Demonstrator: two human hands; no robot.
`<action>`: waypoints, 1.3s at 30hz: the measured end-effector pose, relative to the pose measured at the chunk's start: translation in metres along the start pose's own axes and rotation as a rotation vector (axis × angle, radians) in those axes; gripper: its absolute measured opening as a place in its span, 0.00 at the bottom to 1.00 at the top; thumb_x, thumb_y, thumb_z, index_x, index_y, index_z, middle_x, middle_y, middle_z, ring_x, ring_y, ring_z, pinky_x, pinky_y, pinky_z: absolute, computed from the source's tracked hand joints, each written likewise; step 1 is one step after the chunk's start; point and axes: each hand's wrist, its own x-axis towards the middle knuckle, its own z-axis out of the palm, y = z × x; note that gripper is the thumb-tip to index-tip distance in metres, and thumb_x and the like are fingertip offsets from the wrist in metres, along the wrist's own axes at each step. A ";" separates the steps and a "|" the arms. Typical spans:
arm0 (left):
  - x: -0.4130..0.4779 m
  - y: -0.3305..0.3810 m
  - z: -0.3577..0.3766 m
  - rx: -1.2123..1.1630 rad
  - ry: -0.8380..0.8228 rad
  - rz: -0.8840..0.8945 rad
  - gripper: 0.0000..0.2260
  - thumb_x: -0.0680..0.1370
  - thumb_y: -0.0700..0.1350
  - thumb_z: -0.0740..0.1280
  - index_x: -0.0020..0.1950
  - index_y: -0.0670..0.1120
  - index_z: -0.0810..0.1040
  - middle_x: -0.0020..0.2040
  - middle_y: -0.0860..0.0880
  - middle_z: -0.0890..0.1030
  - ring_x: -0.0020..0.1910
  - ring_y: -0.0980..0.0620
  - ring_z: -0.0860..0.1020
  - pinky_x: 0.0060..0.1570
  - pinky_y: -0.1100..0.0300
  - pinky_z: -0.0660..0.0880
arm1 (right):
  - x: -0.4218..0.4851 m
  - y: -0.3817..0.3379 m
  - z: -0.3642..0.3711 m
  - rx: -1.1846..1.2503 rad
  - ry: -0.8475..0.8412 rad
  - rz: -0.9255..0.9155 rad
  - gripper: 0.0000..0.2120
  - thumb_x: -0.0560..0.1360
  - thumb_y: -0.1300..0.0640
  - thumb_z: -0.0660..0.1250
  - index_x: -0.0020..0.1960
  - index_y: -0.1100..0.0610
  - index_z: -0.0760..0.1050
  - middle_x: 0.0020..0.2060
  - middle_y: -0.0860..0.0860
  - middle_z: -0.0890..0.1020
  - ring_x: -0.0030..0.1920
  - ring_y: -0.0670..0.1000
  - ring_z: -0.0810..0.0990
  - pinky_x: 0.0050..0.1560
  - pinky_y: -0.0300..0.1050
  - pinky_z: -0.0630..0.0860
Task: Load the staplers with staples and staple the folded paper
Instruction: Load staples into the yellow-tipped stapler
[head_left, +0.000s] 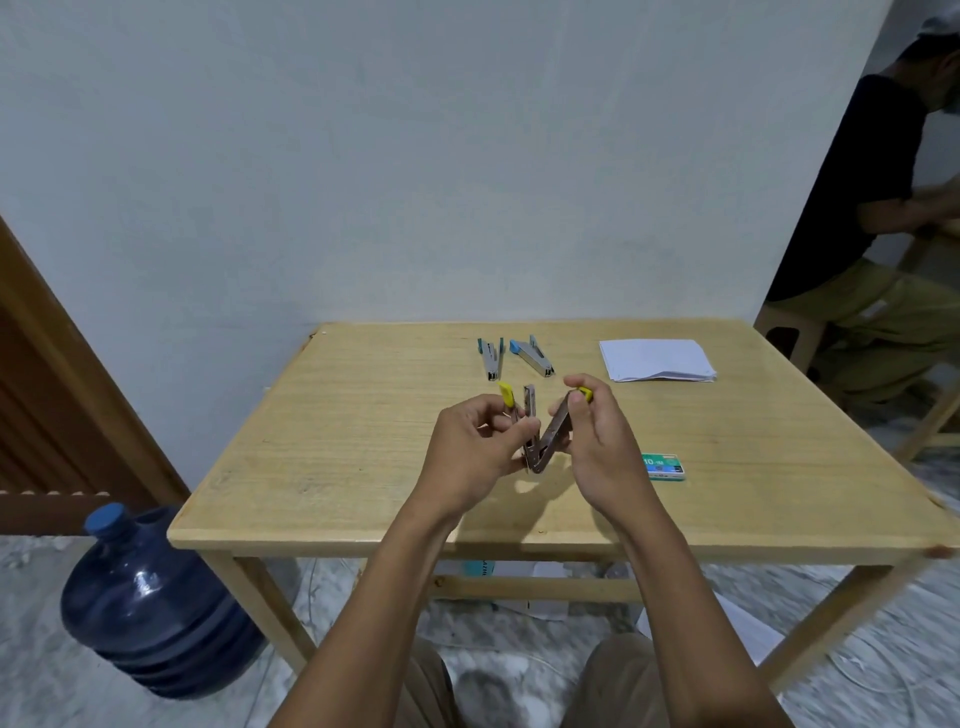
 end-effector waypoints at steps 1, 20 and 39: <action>0.000 0.001 -0.001 -0.015 -0.001 -0.003 0.07 0.75 0.36 0.72 0.50 0.33 0.78 0.32 0.50 0.74 0.39 0.54 0.83 0.43 0.51 0.83 | 0.001 -0.002 -0.001 -0.003 0.000 -0.007 0.10 0.84 0.50 0.54 0.62 0.46 0.70 0.42 0.44 0.80 0.44 0.51 0.82 0.52 0.62 0.80; 0.034 -0.017 -0.010 -0.949 0.297 -0.406 0.13 0.83 0.53 0.60 0.52 0.44 0.76 0.31 0.51 0.71 0.28 0.55 0.68 0.31 0.63 0.69 | -0.028 -0.012 -0.010 0.025 -0.662 0.232 0.15 0.75 0.60 0.73 0.60 0.51 0.77 0.57 0.49 0.79 0.48 0.52 0.83 0.46 0.44 0.80; 0.024 0.000 0.002 -0.492 0.120 -0.450 0.19 0.83 0.56 0.57 0.53 0.44 0.81 0.43 0.44 0.76 0.20 0.54 0.66 0.17 0.67 0.58 | 0.025 -0.028 0.022 -0.411 -0.243 -0.274 0.11 0.78 0.50 0.65 0.60 0.43 0.79 0.46 0.40 0.78 0.42 0.45 0.79 0.48 0.49 0.79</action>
